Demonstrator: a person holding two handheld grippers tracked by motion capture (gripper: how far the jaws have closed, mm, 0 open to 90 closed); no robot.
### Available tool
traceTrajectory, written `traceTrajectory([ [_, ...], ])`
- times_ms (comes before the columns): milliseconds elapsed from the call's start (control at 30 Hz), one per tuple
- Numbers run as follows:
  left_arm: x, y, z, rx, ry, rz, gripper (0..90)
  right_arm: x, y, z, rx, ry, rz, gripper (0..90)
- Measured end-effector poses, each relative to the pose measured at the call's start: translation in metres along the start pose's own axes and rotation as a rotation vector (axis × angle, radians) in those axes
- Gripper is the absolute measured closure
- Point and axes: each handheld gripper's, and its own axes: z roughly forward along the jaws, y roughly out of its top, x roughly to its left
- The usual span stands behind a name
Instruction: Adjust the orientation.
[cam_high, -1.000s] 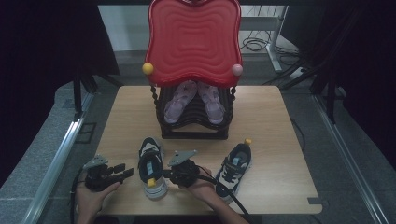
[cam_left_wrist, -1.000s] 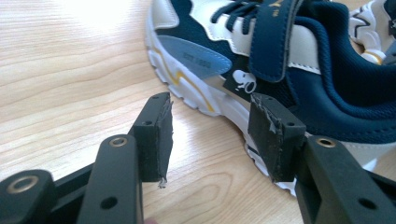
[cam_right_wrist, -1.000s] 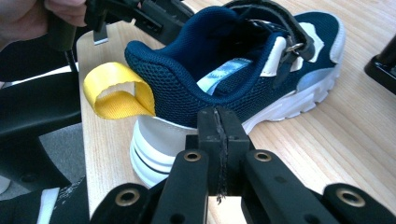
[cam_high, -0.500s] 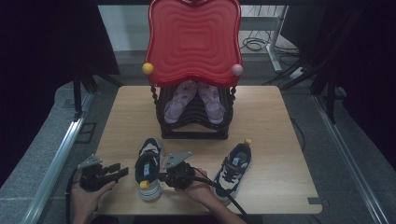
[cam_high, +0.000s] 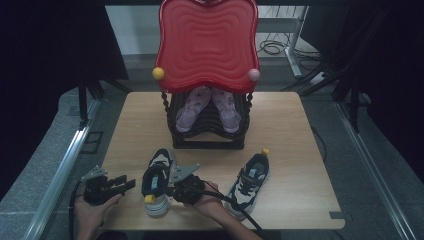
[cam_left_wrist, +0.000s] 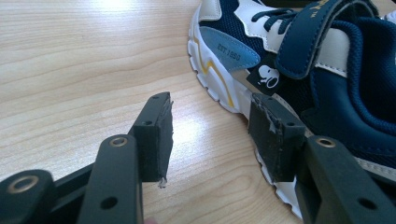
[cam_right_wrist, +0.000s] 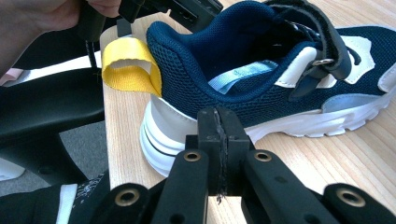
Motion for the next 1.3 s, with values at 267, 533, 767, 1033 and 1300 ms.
traceTrajectory([
  [267,0.0,-0.001,0.001,0.001,0.001,-0.001,50.1,0.002,0.001,0.002,-0.003,0.007,0.001,89.7],
  [533,-0.001,-0.001,0.003,0.007,-0.002,0.001,50.1,0.004,0.001,0.004,-0.006,0.014,-0.003,89.7],
  [767,-0.001,-0.003,0.007,0.027,-0.004,0.005,50.0,0.006,0.0,0.009,-0.005,0.026,-0.001,88.9],
  [1033,-0.002,-0.003,0.008,0.027,-0.006,0.005,49.9,0.007,0.0,0.012,-0.003,0.031,-0.002,89.1],
  [1300,-0.001,-0.003,0.008,0.032,-0.006,0.005,49.8,0.008,0.001,0.015,-0.008,0.033,-0.001,89.0],
])
